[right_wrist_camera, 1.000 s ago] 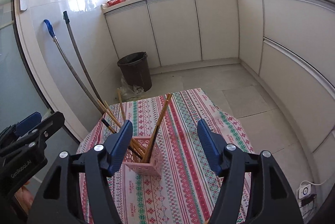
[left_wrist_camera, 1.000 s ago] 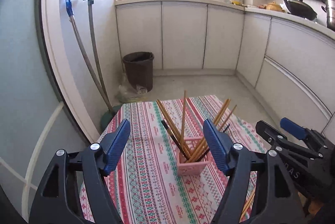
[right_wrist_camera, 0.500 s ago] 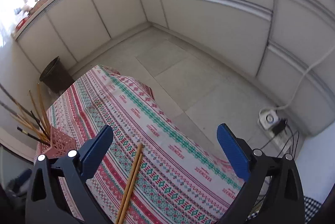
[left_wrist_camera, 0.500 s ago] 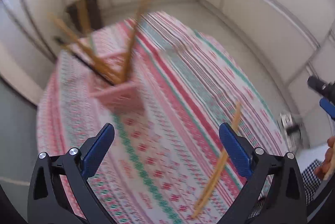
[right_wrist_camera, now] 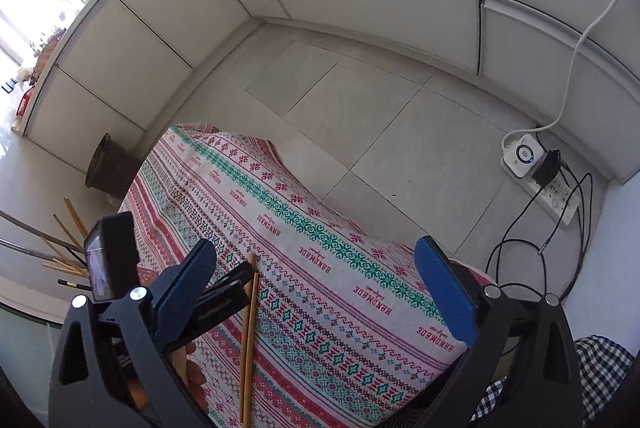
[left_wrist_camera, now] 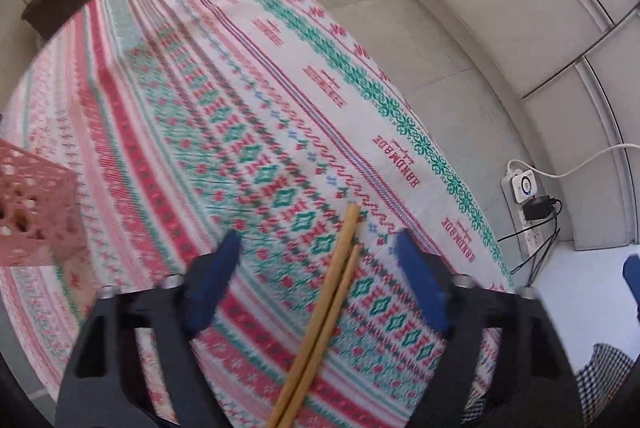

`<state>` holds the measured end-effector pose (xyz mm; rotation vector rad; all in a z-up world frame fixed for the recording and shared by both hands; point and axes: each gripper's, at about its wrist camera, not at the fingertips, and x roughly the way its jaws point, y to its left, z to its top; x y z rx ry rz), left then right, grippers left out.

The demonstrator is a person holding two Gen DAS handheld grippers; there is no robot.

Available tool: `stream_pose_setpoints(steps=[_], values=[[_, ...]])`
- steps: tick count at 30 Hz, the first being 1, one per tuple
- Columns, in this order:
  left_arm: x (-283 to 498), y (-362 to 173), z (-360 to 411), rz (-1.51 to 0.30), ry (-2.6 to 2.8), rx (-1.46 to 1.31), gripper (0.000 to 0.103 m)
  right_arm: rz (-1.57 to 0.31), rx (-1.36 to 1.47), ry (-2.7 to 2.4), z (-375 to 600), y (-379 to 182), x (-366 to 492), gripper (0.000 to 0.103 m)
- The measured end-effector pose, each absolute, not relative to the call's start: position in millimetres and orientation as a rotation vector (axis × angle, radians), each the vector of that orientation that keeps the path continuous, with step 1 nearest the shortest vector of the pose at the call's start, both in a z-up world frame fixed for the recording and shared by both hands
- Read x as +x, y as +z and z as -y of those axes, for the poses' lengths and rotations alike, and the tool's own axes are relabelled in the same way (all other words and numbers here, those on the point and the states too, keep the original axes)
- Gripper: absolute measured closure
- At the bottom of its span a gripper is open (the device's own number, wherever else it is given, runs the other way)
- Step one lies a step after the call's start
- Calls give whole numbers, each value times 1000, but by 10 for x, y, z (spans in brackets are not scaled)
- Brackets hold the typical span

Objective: Organize utensils
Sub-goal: 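Grasp a wooden chopstick from the cloth with the left gripper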

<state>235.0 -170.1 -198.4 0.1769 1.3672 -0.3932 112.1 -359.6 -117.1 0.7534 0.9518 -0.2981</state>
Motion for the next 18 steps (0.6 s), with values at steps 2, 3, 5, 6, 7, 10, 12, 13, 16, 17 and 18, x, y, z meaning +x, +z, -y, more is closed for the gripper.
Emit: stream_pose_setpoints(steps=[2, 3, 5, 6, 7, 10, 12, 13, 16, 17, 18], values=[[2385, -2069, 1728, -1383, -403, 137, 50, -961, 776, -297, 3615, -1210, 1128, 6], [2380, -2049, 1751, -1347, -393, 160, 57, -971, 787, -290, 3619, -1226, 1136, 6], [2383, -2049, 1745, -1326, -358, 189, 76, -987, 794, -274, 3596, -1255, 1168, 6], [2394, -2056, 1722, -1324, -355, 184, 82, -992, 790, -272, 3583, -1263, 1180, 6], [2399, -2060, 1686, -1322, -354, 181, 92, -1001, 785, -270, 3567, -1268, 1192, 7], [2406, -2052, 1505, -1324, -341, 171, 95, -1015, 773, -254, 3512, -1286, 1220, 7], [2379, -2042, 1391, -1328, -330, 175, 96, -1031, 755, -248, 3464, -1318, 1250, 7], [2357, -2031, 1332, -1328, -334, 167, 96, -1042, 746, -247, 3430, -1340, 1268, 7], [2272, -1969, 1091, -1320, -304, 179, 96, -1094, 702, -237, 3282, -1449, 1361, 7], [2241, -1926, 1011, -1311, -295, 178, 96, -1110, 688, -235, 3231, -1486, 1390, 7], [2209, -1876, 919, -1303, -286, 176, 96, -1122, 674, -230, 3168, -1518, 1419, 6]])
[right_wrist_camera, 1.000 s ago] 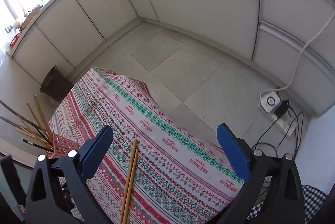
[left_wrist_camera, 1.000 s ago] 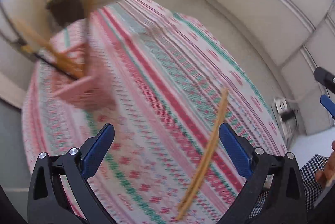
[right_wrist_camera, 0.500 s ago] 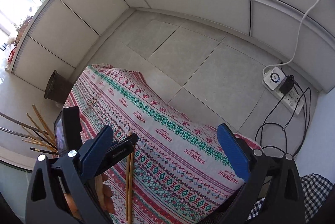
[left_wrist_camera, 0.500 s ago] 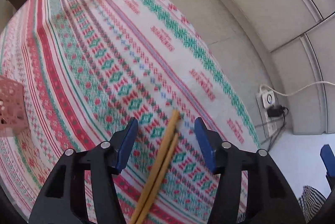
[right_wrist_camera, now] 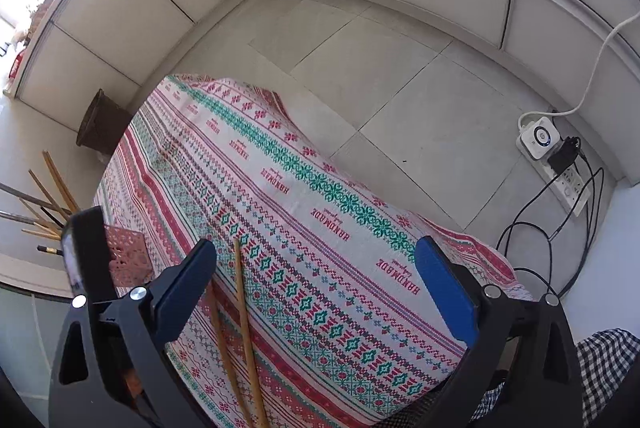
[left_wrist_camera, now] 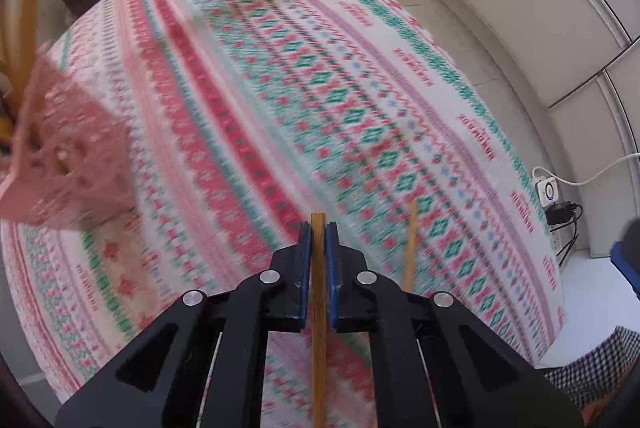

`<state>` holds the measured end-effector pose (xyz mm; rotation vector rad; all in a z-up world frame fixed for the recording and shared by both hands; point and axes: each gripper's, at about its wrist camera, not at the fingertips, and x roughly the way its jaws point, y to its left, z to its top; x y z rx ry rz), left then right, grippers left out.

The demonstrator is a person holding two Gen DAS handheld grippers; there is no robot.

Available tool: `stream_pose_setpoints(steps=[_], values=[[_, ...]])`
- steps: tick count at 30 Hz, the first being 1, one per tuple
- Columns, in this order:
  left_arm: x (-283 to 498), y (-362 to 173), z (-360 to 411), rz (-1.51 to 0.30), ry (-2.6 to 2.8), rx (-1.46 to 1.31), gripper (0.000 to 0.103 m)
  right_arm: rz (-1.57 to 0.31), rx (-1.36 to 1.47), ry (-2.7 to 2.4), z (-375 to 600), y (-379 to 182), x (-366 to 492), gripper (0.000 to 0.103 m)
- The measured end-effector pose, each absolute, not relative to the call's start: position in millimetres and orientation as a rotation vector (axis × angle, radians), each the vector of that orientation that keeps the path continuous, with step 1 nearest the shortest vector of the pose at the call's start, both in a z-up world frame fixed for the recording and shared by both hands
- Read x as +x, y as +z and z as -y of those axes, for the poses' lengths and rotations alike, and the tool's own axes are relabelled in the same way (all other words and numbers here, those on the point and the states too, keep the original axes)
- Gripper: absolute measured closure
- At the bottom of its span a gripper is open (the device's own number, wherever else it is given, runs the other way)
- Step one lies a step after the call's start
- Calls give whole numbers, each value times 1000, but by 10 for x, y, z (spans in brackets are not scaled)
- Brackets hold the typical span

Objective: Organize utensils
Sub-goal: 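Grasp a wooden chopstick from the cloth with the left gripper, then carry the wooden chopstick in the left gripper and drop it into the pink holder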

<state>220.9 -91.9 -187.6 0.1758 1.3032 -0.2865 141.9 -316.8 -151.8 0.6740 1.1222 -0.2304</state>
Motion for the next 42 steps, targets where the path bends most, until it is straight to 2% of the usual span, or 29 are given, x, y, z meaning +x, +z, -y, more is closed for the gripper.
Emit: stream_pose_setpoints(steps=[5, 11, 14, 17, 19, 20, 21, 22, 25, 34, 42], values=[[1991, -1504, 519, -1223, -256, 178, 96, -1195, 535, -191, 2744, -1696, 1609, 6], [1648, -929, 165, -1043, -177, 219, 96, -1318, 420, -130, 2222, -2028, 1875, 7], [1568, -677, 56, -952, -135, 231, 96, -1349, 353, -128, 2002, -2130, 1916, 14], [1504, -513, -56, -902, -115, 213, 96, -1311, 274, -119, 1819, -2076, 1930, 34], [1478, -419, -135, -877, -104, 195, 96, -1296, 245, -109, 1756, -2061, 1935, 69], [1448, -371, -170, -869, -103, 189, 96, -1290, 243, -100, 1729, -2058, 1936, 76], [1437, -334, -200, -861, -102, 182, 96, -1286, 250, -85, 1710, -2057, 1937, 90], [1429, -307, -224, -853, -99, 174, 96, -1284, 268, -65, 1697, -2054, 1941, 96], [1400, -246, -289, -835, -88, 156, 96, -1206, 331, 9, 1648, -1891, 1910, 97], [1208, 120, -663, -750, -77, 51, 96, -831, 309, 229, 1624, -561, 1369, 97], [1168, 668, -892, -641, -74, -62, 96, -695, 362, 293, 1819, 196, 1362, 97]])
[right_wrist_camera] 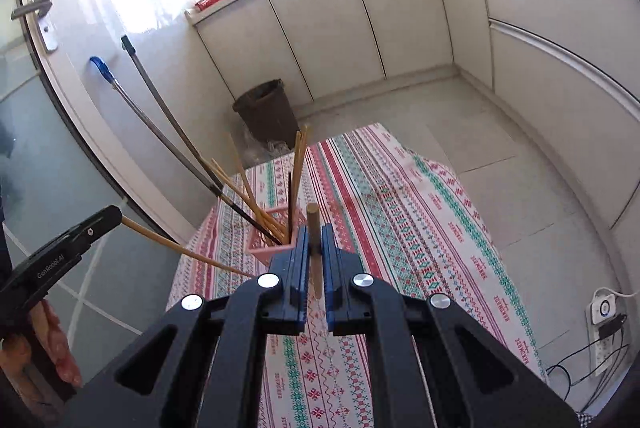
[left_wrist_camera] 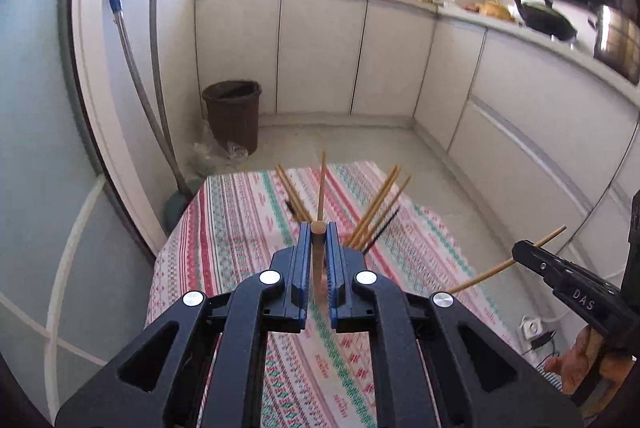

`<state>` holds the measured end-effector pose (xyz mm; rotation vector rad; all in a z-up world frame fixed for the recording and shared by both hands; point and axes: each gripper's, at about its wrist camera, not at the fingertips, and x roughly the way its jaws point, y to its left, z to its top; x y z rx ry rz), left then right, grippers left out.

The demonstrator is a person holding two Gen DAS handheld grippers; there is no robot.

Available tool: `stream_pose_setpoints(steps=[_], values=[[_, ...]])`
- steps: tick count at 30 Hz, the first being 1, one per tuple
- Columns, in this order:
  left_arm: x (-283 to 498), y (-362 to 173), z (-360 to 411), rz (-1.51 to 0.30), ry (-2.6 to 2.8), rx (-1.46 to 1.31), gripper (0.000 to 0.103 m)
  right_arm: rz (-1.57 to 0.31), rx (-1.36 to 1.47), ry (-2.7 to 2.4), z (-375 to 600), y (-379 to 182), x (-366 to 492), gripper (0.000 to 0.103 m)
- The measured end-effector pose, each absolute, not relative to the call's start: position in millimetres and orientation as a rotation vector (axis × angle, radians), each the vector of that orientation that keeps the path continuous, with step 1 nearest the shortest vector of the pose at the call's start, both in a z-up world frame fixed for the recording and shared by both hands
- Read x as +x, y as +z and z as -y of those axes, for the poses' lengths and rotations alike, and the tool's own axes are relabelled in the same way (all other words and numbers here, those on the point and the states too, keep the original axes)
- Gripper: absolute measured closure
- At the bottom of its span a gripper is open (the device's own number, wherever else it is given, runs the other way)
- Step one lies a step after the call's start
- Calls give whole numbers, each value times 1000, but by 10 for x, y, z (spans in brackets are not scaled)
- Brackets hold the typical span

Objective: Organize utensils
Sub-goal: 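Carry the wooden chopstick in the left gripper and drop it into the pink holder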

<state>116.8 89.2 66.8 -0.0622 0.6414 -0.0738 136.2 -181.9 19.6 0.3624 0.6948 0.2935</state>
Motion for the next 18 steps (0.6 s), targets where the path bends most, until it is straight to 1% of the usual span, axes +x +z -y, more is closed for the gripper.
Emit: stream_pose_setpoints(steps=[5, 9, 13, 18], values=[[1341, 1073, -890, -572, -91, -93, 96, -613, 412, 331, 1949, 715, 1519, 97], [1471, 1236, -837, -530, -117, -114, 96, -563, 424, 365, 1965, 984, 1599, 97], [1621, 1192, -793, -524, -128, -120, 96, -531, 408, 383, 1875, 1119, 1720, 97], [1899, 976, -768, -541, -110, -119, 96, -516, 374, 400, 1708, 1152, 1887, 97]])
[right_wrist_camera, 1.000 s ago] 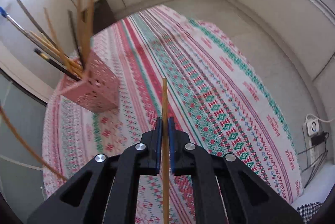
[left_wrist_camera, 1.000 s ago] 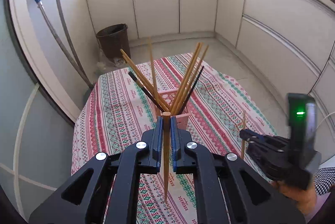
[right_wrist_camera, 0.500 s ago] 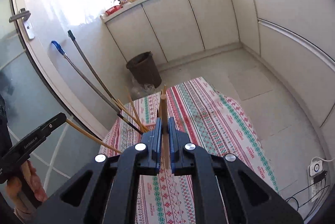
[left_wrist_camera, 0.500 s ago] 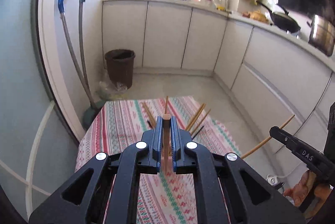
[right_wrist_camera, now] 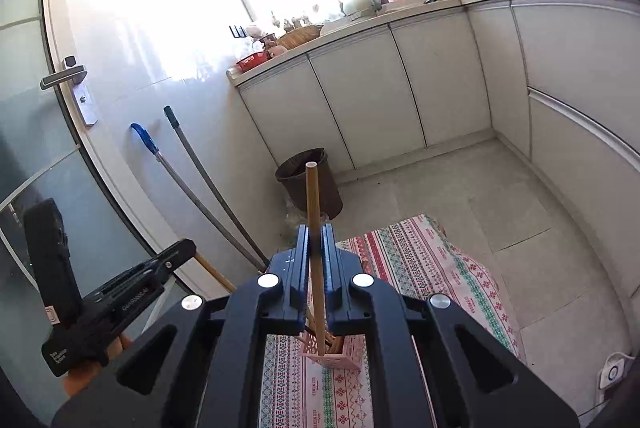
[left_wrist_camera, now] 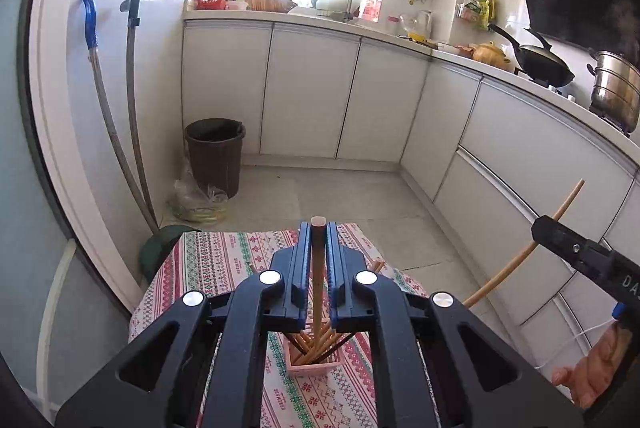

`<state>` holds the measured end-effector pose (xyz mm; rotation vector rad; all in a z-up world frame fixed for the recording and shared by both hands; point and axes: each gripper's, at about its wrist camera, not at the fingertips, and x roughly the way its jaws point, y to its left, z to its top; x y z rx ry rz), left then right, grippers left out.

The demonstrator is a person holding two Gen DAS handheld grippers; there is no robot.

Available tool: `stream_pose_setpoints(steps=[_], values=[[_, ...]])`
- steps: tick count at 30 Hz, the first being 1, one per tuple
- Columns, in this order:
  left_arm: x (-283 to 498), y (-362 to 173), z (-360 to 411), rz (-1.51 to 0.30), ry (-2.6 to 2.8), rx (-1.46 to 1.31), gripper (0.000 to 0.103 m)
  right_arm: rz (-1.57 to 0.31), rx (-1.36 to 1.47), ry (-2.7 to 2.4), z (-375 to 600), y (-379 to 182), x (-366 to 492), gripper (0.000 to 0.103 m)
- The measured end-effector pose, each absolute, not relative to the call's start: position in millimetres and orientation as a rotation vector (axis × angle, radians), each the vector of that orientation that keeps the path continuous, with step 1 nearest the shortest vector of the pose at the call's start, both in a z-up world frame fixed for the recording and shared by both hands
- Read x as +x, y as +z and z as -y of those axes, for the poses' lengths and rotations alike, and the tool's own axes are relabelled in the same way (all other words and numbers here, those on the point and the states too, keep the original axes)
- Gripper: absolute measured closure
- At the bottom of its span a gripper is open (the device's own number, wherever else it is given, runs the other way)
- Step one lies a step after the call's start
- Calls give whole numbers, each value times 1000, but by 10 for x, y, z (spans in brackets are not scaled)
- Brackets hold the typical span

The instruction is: Organize utensils

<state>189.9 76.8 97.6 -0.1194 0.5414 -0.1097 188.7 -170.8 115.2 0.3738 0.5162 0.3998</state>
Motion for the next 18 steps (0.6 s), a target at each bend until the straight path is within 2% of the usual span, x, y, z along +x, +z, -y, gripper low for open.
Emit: stream_pose_setpoints(steps=[3, 4, 6, 10, 13, 18], values=[[2113, 769, -772, -624, -128, -112, 92, -513, 357, 410, 1621, 1144, 1948, 97], [2158, 699, -777, -656, -106, -106, 80, -517, 355, 413, 1596, 1125, 1970, 97], [2104, 719, -866, -613, -57, -122, 62, -528, 355, 416, 1545, 1071, 2023, 97], [1916, 925, -1035, -511, -8, -171, 45, -553, 346, 408, 1442, 967, 2161, 97], [1839, 987, -1091, -480, 21, -176, 35, -572, 324, 380, 1330, 831, 2276, 96], [1937, 903, -1166, -522, 38, -185, 35, -614, 315, 369, 1125, 573, 2498, 96]])
